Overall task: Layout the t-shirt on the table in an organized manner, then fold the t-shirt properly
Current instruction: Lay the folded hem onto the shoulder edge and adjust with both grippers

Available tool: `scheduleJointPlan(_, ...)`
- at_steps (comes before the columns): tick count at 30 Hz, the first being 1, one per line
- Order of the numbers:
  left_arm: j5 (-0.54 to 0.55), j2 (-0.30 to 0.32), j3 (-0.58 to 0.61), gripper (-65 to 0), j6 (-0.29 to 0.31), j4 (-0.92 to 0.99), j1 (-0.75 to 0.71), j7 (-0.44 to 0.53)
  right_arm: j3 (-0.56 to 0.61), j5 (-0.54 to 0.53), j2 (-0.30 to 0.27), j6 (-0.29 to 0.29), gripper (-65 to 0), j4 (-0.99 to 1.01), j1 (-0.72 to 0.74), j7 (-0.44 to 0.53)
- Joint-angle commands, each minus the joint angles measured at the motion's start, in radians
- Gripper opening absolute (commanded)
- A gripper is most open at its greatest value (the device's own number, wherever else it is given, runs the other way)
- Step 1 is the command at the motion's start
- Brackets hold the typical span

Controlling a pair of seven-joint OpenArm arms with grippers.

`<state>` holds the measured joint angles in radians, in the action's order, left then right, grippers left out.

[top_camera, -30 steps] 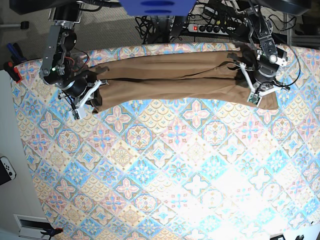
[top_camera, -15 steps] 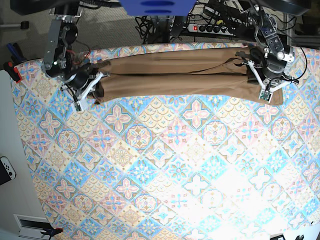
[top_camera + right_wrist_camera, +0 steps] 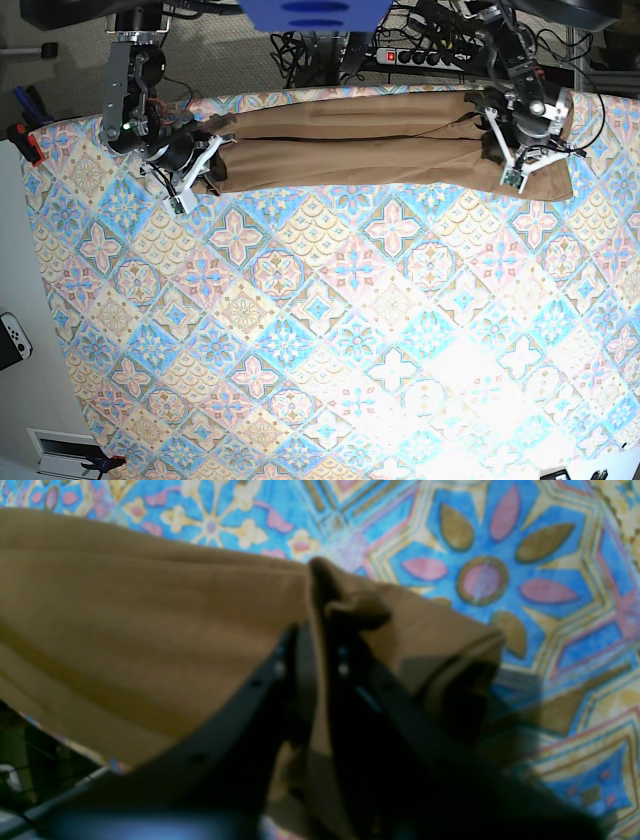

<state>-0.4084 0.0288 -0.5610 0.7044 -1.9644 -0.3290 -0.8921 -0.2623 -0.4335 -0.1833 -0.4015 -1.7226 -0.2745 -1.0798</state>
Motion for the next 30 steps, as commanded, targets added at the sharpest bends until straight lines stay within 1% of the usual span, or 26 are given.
scheduleJointPlan(1, -0.017, -0.003, -0.001, -45.8, -0.006, -0.016, 0.017, 0.008, -0.004, -0.009, -0.009, -0.004, -54.0, -0.014, 0.008, 0.008)
scheduleJointPlan(4, -0.039, -0.023, -0.003, -41.0, -0.006, -0.017, 0.031, 0.008, -0.004, -0.009, -0.009, -0.004, -46.1, -0.014, 0.008, 0.008)
scheduleJointPlan(7, -0.033, -0.03, -0.004, -39.1, -0.006, -0.019, 0.032, 0.008, -0.004, -0.009, -0.009, -0.004, -43.0, -0.014, 0.008, 0.008)
scheduleJointPlan(12, -0.033, -0.051, -0.008, -38.7, -0.006, -0.02, 0.051, 0.008, -0.004, -0.009, -0.009, -0.004, -42.8, -0.014, 0.008, 0.008)
scheduleJointPlan(14, -0.033, -0.06, -0.044, -38.7, -0.006, -0.02, 0.066, 0.006, -0.004, -0.009, -0.009, -0.004, -42.7, -0.014, 0.008, 0.008)
scheduleJointPlan(16, -0.031, -0.096, -0.1, -38.7, -0.006, -0.02, 0.101, 0.008, -0.004, -0.009, -0.009, -0.004, -42.6, -0.014, 0.008, 0.008)
scheduleJointPlan(18, -0.031, -0.109, -0.15, -38.7, -0.006, -0.023, 0.141, 0.004, -0.004, -0.009, -0.009, -0.004, -42.6, -0.014, 0.008, 0.008)
scheduleJointPlan(22, -0.031, -0.112, -0.23, -38.7, -0.006, -0.023, 0.175, 0.001, -0.004, -0.009, -0.009, -0.004, -42.6, -0.014, 0.008, 0.008)
scheduleJointPlan(27, -0.031, -0.112, -0.245, -38.7, -0.006, -0.022, 0.176, 0.001, -0.004, -0.009, -0.009, -0.004, -42.6, -0.014, 0.008, 0.008)
scheduleJointPlan(30, -0.027, -0.115, -0.282, -39.2, -0.006, -0.022, 0.193, 0.001, -0.004, -0.009, -0.009, -0.004, -42.6, -0.012, 0.008, 0.008)
